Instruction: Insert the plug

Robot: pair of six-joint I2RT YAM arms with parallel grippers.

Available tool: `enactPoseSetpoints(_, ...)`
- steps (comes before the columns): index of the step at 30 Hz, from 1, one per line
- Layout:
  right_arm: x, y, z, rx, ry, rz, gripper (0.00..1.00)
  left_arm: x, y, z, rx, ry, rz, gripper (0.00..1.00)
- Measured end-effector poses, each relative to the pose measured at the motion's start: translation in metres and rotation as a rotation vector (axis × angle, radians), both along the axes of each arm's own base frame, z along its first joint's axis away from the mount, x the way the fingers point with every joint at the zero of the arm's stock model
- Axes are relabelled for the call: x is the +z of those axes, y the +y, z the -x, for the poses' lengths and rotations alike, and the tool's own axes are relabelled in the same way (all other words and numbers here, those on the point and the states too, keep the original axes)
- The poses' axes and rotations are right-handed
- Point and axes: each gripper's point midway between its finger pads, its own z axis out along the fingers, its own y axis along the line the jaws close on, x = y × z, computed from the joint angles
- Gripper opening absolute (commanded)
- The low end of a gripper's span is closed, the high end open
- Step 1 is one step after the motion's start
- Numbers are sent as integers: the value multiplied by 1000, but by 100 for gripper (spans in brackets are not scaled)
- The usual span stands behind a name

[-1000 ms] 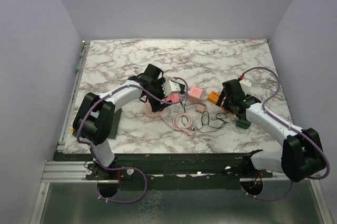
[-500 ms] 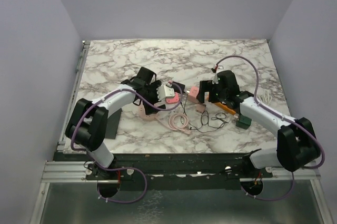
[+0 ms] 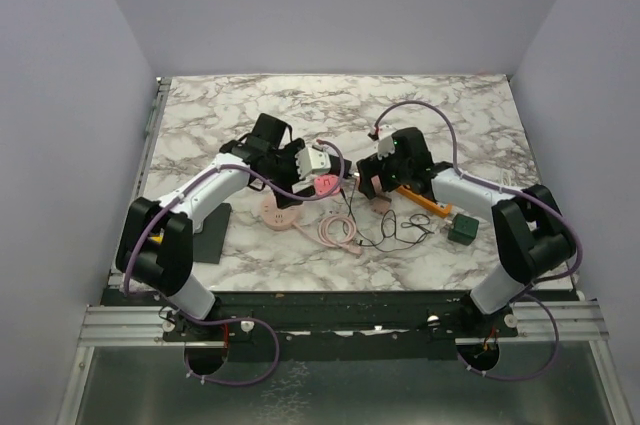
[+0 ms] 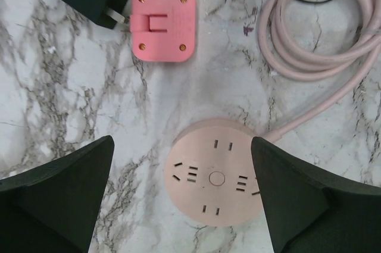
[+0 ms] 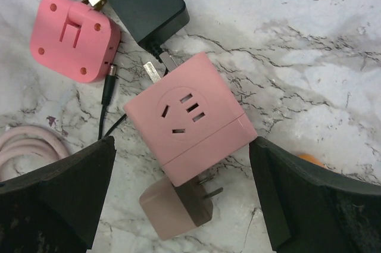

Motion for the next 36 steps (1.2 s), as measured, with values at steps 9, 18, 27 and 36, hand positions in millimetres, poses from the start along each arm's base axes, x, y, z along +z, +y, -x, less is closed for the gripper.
enactPoseSetpoints(9,-26,2,-4,36,31,37,72,52,-17,11,-32,-22,138,99)
enactPoseSetpoints(18,-13,11,-5,71,-3,-5,34,78,-14,36,-165,-89,163,99)
enactPoseSetpoints(27,9,17,-2,113,-65,-53,100,89,-6,50,-325,-276,148,99)
enactPoseSetpoints(36,1,16,-6,324,-189,77,100,81,-6,54,-370,-286,143,99)
